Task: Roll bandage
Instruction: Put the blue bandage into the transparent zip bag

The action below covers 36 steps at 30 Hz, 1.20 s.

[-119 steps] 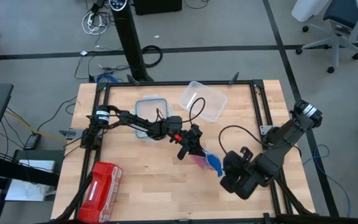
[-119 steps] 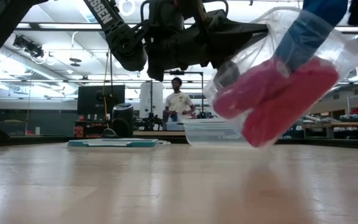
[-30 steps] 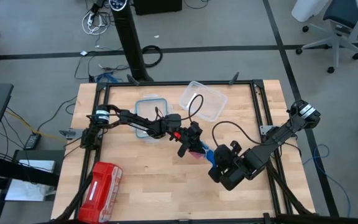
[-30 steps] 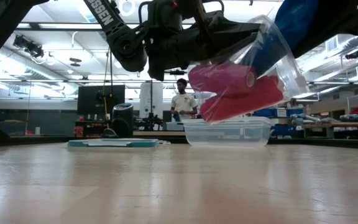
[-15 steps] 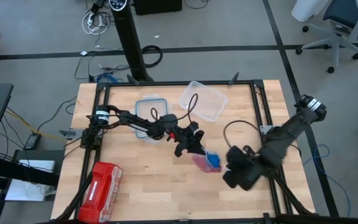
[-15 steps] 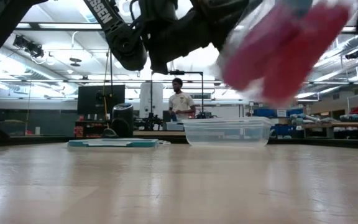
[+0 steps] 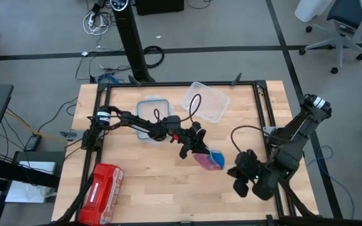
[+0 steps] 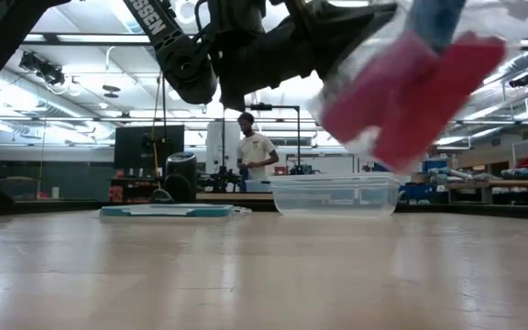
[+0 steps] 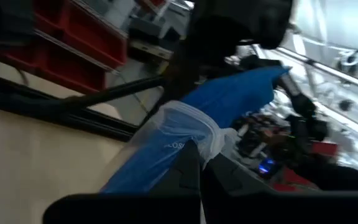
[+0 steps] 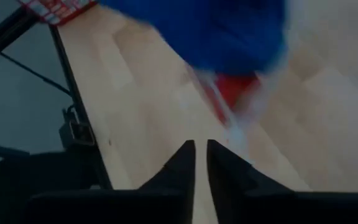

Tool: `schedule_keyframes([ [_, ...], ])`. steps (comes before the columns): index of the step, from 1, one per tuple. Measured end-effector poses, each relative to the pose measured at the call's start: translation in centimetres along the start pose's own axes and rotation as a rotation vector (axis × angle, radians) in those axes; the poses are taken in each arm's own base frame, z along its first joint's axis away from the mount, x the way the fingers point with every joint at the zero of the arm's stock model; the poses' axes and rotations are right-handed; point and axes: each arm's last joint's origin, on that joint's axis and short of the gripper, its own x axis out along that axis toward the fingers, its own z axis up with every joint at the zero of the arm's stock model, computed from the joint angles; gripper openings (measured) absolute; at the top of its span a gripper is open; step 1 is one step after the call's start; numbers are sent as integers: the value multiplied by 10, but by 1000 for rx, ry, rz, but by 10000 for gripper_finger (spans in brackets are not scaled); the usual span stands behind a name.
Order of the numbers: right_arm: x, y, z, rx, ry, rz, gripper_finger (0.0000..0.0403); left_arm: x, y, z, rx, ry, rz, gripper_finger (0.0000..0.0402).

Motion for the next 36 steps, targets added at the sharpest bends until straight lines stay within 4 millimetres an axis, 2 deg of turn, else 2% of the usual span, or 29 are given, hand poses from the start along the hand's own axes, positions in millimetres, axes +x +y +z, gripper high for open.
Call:
schedule_keyframes([
  [7, 12, -12, 15, -18, 43, -99, 135, 5, -1, -8, 39, 12, 60, 0],
  [11, 12, -15, 16, -17, 51, -122, 159, 6, 0, -12, 48, 30, 87, 0],
  [15, 16, -20, 12, -66, 59, -200, 158, 9, -2, -17, 70, 46, 113, 0],
  [25, 38, -14, 4, -92, 60, -265, 152, 9, -1, -17, 74, 28, 138, 0],
  [36, 67, -13, 0, -159, 70, -360, 145, 9, -1, -16, 76, 21, 143, 0],
])
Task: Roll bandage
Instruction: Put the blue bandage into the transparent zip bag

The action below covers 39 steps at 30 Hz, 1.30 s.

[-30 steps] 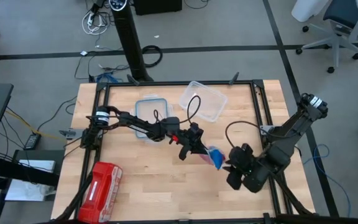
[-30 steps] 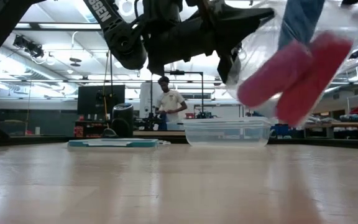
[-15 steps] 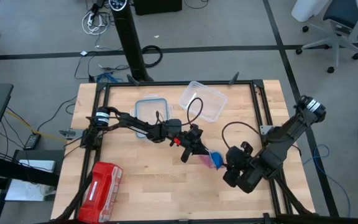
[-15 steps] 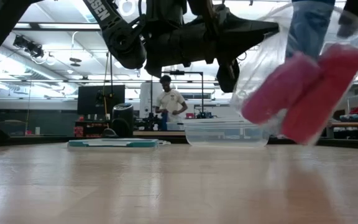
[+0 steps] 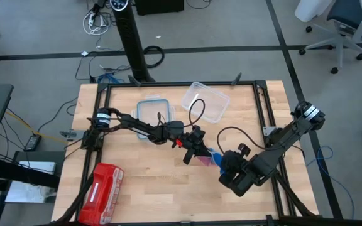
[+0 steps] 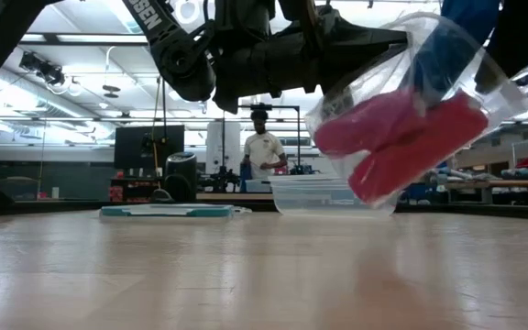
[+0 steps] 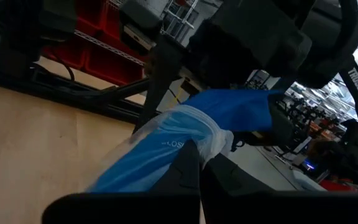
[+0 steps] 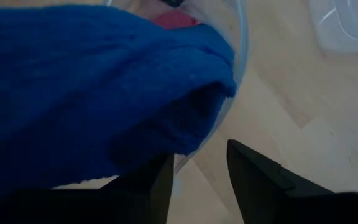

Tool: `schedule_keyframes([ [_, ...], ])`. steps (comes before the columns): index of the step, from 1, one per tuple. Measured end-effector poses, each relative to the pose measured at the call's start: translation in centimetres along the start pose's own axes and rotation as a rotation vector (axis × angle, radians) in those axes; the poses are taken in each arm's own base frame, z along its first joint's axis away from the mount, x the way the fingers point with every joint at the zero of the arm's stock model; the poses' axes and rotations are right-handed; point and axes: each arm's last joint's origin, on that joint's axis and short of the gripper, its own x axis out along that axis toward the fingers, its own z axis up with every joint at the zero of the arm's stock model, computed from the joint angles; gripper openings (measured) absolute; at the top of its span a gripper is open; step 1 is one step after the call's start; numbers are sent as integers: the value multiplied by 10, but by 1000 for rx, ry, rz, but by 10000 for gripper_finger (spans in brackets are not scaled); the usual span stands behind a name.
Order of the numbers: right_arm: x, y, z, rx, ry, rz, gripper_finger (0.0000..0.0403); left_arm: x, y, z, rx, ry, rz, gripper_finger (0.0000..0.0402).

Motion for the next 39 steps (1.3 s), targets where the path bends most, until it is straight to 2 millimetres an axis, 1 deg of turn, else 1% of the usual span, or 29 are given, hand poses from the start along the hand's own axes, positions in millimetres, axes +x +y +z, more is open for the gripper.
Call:
schedule_keyframes([
  [3, 1, 0, 1, -3, -5, -6, 112, 0, 0, 0, 0, -1, 0, 0],
  [7, 0, -1, 1, -16, -19, -8, 28, 0, 0, 1, 1, -8, -3, 0],
  [8, 0, -1, 1, -21, -20, -7, 15, 0, -1, 1, 1, -10, -4, 0],
  [9, 0, 0, 1, -25, -19, -5, 10, 0, -1, 1, 2, -10, -4, 0],
  [12, -3, -2, 1, -16, 5, 13, 8, 0, -1, 1, 1, -10, -5, 0],
  [14, -9, -4, 0, -13, 18, 39, 4, 0, -1, 1, 1, -10, -5, 0],
  [20, -37, -22, 8, 62, 83, 169, 3, 0, -1, 0, -9, 10, -23, 0],
  [24, -44, -33, 26, 151, 232, 310, 2, 0, 0, -3, -6, 35, -13, 0],
  [26, -46, -38, 40, 185, 336, 384, 1, 0, 1, -4, 5, 48, -6, 0],
  [28, -52, -45, 54, 185, 378, 427, 1, 0, 2, -5, 2, 55, -3, 0],
  [30, -58, -56, 69, 193, 427, 449, 1, 1, 0, -6, 0, 60, -4, 0],
  [32, -60, -65, 81, 229, 532, 501, 1, 3, -2, -7, -4, 70, -5, 0],
  [35, -63, -69, 97, 238, 567, 612, 1, 5, -7, -8, 2, 70, -20, 0],
  [37, -59, -72, 104, 273, 594, 616, 0, 5, -9, -7, 11, 56, -34, 0],
  [39, -52, -64, 110, 245, 620, 689, 0, 5, -9, -8, 13, 50, -37, 0],
])
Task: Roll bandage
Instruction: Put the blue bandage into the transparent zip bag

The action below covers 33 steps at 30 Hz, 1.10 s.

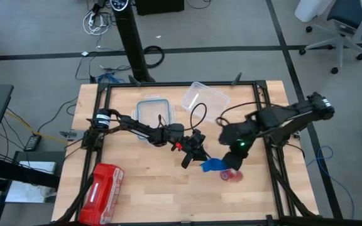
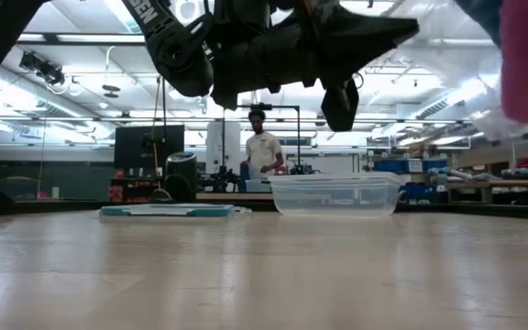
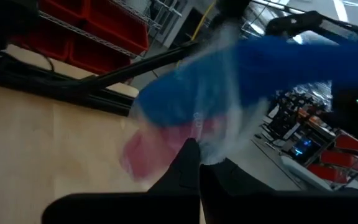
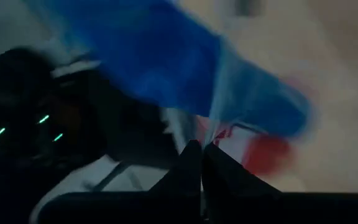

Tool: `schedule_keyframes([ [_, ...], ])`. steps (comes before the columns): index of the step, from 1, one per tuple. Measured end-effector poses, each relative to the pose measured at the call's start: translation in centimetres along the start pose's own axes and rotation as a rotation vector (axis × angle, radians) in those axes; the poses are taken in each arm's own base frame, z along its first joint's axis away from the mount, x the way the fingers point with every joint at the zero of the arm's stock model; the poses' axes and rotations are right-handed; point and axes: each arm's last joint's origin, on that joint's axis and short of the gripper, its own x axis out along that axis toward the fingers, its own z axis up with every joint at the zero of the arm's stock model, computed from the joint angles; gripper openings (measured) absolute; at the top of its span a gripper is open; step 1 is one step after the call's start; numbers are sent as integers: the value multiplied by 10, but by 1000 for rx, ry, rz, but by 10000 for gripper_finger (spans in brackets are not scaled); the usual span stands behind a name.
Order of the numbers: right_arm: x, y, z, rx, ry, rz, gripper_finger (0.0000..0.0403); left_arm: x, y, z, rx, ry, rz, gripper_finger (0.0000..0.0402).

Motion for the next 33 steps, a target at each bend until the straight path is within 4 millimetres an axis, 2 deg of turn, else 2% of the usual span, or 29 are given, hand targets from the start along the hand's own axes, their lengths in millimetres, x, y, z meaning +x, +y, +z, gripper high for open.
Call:
schedule_keyframes([
  [4, 16, -9, 10, 58, 62, -110, 0, -1, 2, 0, -5, -13, 26, 0],
  [7, 33, -2, 23, -38, 68, -58, 0, 0, 2, -1, -5, -12, 39, 0],
  [12, 30, -17, 36, 25, 16, -160, 0, 0, 2, -1, 9, -14, 37, 0],
  [16, 25, -11, 42, -3, -55, -97, 0, 0, 1, -2, -14, 16, -8, 0],
  [20, 23, -23, 40, 80, -52, -209, 0, 0, 1, -4, -21, 34, -15, 0],
  [24, 31, -8, 37, -33, -14, -89, 0, -1, 3, -2, -25, 38, -27, 0],
  [27, 25, -20, 31, 69, 8, -205, 0, -3, 5, -1, -31, 32, -10, 0],
  [30, 29, -11, 29, 27, 43, -112, 0, -3, 5, -1, -47, 51, -34, 0],
  [33, 20, -13, 19, 72, 69, -141, 0, -3, 5, -2, -55, 62, -44, 0],
])
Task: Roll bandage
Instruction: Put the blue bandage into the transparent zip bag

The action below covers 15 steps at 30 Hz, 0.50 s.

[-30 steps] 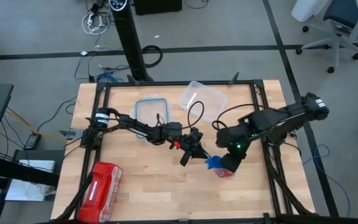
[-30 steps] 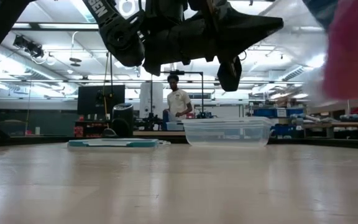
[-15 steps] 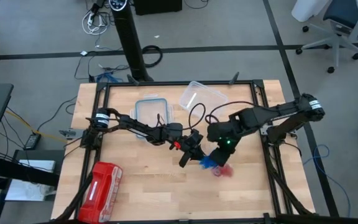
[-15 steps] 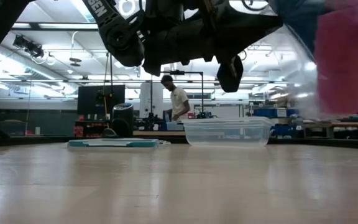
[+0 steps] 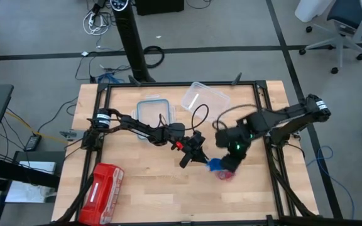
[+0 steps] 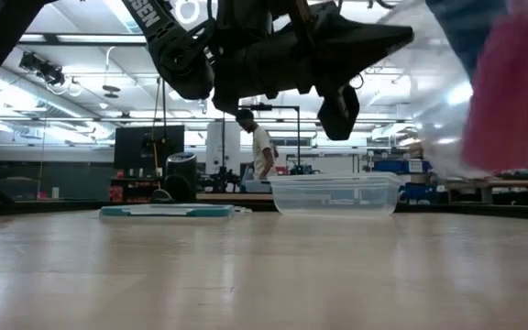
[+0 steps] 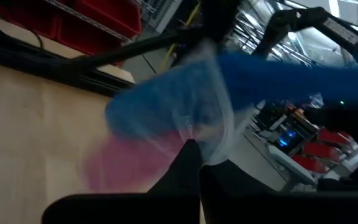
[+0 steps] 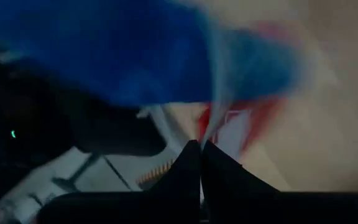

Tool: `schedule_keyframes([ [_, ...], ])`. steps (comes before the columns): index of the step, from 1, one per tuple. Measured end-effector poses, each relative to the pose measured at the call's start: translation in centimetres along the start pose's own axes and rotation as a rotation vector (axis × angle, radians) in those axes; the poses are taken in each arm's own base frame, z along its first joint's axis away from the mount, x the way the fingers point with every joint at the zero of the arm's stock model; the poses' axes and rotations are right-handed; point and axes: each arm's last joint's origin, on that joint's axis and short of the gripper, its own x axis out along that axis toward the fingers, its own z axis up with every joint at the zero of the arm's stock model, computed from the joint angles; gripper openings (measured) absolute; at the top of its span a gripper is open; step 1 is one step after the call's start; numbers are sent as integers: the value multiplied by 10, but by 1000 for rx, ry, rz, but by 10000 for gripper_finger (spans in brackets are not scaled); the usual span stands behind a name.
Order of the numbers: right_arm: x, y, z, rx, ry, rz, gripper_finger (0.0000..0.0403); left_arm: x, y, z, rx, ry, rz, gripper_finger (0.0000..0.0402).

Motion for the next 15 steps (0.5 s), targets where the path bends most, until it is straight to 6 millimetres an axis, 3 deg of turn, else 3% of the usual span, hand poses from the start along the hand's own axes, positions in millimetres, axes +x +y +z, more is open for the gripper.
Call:
schedule_keyframes([
  [9, -1, -1, -9, 28, 39, -22, 0, -1, 0, 3, 6, -10, -3, 0],
  [12, 0, 6, -7, -62, 58, 62, 0, -1, 1, 3, -1, -14, -1, 0],
  [15, -3, -1, -4, -30, -13, -20, 0, -1, 1, 3, -5, -11, 1, 0],
])
